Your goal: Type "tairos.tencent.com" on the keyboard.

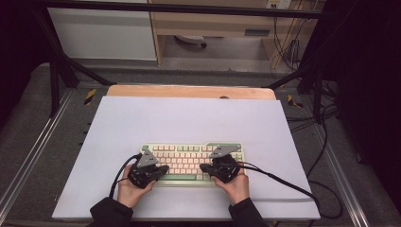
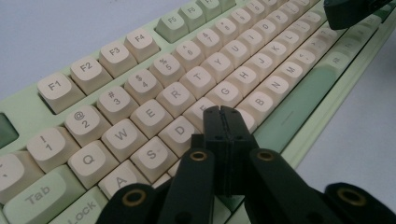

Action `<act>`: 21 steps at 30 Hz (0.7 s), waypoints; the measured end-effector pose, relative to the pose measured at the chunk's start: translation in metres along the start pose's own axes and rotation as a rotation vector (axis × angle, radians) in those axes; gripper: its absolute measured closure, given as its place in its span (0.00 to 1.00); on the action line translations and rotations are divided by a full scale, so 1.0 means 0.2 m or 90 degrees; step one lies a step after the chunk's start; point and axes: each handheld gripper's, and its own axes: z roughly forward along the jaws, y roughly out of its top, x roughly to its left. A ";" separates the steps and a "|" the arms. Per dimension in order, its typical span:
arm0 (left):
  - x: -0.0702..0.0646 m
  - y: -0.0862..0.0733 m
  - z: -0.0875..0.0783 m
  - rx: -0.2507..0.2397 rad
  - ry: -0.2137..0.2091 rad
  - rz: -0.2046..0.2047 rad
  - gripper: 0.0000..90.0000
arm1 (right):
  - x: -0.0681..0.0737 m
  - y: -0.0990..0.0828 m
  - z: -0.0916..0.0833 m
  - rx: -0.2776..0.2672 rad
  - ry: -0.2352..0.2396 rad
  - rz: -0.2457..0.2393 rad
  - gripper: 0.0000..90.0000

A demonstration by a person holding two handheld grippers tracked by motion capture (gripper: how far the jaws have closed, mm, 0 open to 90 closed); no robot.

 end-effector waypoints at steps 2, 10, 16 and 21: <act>0.00 0.00 0.00 -0.001 -0.001 0.000 1.00 | 0.00 0.00 0.00 0.000 0.001 0.000 1.00; 0.01 0.00 -0.04 -0.012 0.000 -0.006 1.00 | -0.01 -0.01 -0.01 -0.004 -0.001 0.003 1.00; 0.03 0.00 -0.07 -0.020 0.003 -0.012 1.00 | -0.01 -0.01 -0.01 -0.002 -0.001 0.002 1.00; 0.04 0.01 -0.08 -0.025 0.006 -0.017 1.00 | -0.01 -0.01 -0.01 -0.004 -0.001 0.002 1.00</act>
